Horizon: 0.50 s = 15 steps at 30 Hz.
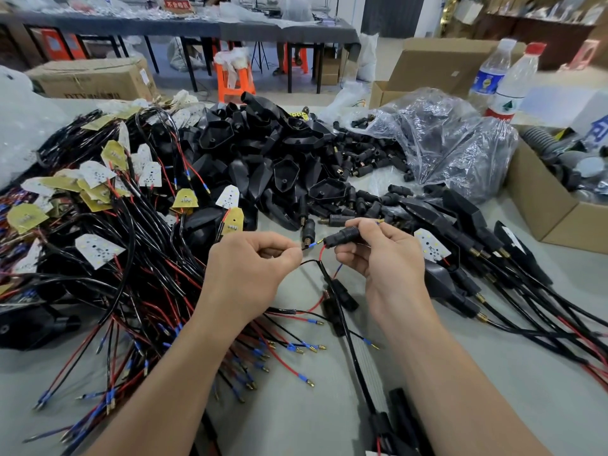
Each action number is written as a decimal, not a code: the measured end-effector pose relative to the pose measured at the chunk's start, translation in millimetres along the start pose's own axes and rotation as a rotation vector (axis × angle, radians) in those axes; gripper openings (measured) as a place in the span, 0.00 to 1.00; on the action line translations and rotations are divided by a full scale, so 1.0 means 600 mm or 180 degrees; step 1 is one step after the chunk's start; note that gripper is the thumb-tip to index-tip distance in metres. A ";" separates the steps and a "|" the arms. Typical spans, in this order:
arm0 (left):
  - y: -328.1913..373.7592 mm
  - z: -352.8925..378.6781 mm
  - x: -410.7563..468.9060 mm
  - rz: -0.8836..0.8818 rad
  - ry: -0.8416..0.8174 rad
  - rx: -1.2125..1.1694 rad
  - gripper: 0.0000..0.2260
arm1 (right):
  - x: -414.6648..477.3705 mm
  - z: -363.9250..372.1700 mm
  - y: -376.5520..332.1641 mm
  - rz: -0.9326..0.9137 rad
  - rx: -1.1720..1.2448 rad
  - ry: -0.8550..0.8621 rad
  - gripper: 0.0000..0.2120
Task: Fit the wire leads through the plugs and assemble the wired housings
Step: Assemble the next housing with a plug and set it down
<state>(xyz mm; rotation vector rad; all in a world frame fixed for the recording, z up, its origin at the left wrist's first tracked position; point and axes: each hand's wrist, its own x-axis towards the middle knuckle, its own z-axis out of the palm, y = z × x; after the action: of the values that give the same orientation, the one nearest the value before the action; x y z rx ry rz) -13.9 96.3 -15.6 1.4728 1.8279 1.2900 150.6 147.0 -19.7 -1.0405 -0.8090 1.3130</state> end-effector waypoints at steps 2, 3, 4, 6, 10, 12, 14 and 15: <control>-0.001 -0.001 -0.001 0.0001 -0.0043 0.0046 0.07 | -0.001 0.001 0.000 0.0066 0.0111 -0.0016 0.14; -0.002 -0.001 -0.001 0.0009 -0.0067 0.0080 0.07 | -0.002 0.001 0.000 0.0086 0.0135 -0.0033 0.14; -0.002 0.000 -0.001 0.0028 -0.0082 0.0127 0.08 | -0.002 0.002 0.000 0.0093 0.0133 -0.0059 0.14; -0.002 0.000 -0.001 0.0064 -0.0063 0.0170 0.08 | -0.002 0.001 -0.001 0.0095 0.0078 -0.0130 0.14; -0.001 0.001 -0.002 0.0039 0.0035 -0.0043 0.08 | 0.000 -0.001 -0.004 0.0044 -0.0144 -0.0239 0.14; -0.001 0.002 -0.002 0.0062 0.0075 -0.0128 0.08 | 0.000 -0.002 -0.004 -0.0023 -0.0264 -0.0251 0.15; -0.001 0.003 -0.003 0.0070 0.0101 -0.0172 0.08 | 0.001 -0.003 -0.004 -0.0075 -0.0319 -0.0252 0.14; -0.001 0.003 -0.003 0.0065 0.0110 -0.0188 0.08 | 0.001 -0.004 -0.004 -0.0090 -0.0324 -0.0255 0.14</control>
<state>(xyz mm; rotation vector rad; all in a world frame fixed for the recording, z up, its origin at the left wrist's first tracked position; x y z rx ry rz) -12.3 95.5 -17.1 1.4502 1.7851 1.3755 153.7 147.2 -18.4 -1.0578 -0.9563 1.3072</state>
